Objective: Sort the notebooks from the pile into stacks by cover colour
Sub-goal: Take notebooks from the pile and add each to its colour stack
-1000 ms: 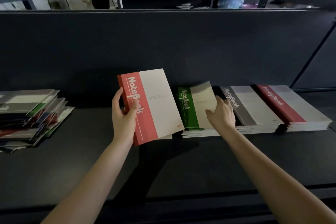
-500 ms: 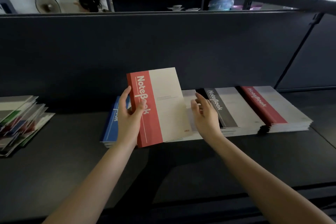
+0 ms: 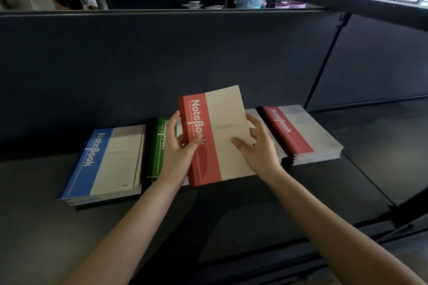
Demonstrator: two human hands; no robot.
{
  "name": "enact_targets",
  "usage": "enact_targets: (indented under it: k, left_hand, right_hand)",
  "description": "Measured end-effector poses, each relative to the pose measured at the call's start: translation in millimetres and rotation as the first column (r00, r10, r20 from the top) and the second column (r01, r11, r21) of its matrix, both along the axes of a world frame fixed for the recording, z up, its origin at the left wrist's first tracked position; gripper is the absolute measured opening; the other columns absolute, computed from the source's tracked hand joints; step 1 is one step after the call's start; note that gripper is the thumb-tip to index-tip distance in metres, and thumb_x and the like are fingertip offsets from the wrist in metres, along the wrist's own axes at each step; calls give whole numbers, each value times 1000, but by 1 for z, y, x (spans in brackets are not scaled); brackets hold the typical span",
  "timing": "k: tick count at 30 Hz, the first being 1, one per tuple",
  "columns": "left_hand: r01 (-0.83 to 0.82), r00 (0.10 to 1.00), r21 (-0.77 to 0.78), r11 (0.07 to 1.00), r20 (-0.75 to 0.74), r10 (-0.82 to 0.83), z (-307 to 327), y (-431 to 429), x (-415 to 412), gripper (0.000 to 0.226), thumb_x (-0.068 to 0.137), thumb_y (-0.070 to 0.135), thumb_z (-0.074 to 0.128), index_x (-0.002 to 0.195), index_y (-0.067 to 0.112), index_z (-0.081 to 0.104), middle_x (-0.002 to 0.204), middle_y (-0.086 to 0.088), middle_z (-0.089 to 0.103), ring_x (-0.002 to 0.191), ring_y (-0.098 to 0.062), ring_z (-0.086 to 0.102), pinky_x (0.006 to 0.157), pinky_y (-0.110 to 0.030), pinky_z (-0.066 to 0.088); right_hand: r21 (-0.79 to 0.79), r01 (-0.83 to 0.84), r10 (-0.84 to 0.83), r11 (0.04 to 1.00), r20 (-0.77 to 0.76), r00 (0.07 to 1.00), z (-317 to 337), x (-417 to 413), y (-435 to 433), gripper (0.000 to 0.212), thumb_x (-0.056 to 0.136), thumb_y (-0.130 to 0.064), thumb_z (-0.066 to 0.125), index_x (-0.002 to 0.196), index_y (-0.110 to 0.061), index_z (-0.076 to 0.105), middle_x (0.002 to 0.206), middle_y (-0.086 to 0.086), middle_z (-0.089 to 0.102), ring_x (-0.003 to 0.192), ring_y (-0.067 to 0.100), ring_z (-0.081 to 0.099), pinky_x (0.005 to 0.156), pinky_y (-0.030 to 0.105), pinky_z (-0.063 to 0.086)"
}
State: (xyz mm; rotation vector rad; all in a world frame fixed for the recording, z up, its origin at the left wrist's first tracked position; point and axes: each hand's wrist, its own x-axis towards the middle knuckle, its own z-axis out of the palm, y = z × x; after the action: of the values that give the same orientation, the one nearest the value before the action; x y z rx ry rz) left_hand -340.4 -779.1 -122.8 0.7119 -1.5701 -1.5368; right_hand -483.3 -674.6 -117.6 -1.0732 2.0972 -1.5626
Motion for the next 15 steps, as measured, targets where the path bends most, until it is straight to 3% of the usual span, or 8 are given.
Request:
enact_targets:
  k: [3,6,12,15]
  left_hand:
    - [7,1000,51,999,3,-7,-1,4,-16,75,89,16,65,145,39,21,126,10,53,109,-1,58,71,-18,51]
    - [11,1000,65,998,-18,-10,0,5,-27,71,92,6,60,146,32,23,128,10,52,96,8,63,66,-14,52]
    - [42,997,-9,999,68,-42,-5,4,-43,54,95,8,56,137,35,36,132,7,54,114,-10,59,98,-32,48]
    - [97,979,-89,991,187,-79,-5,10,-57,51,96,10,54,140,28,36,132,7,53,119,-8,53,97,-21,44]
  right_hand:
    - [8,47,-47,999,1,999,-4,-21,8,58,91,-23,63,139,-34,32,112,-12,53,96,4,54,65,16,43]
    - [8,82,-82,997,-18,996,-8,-41,14,59,90,-22,64,140,-29,33,117,-11,52,95,3,53,64,14,43]
    - [-5,139,-139,990,-9,990,-12,-73,25,58,91,-15,63,140,-24,35,113,-14,53,96,4,54,65,9,42]
    - [3,170,-170,985,-14,985,-12,-91,34,56,91,-16,63,140,-26,38,114,-11,55,97,8,56,68,17,46]
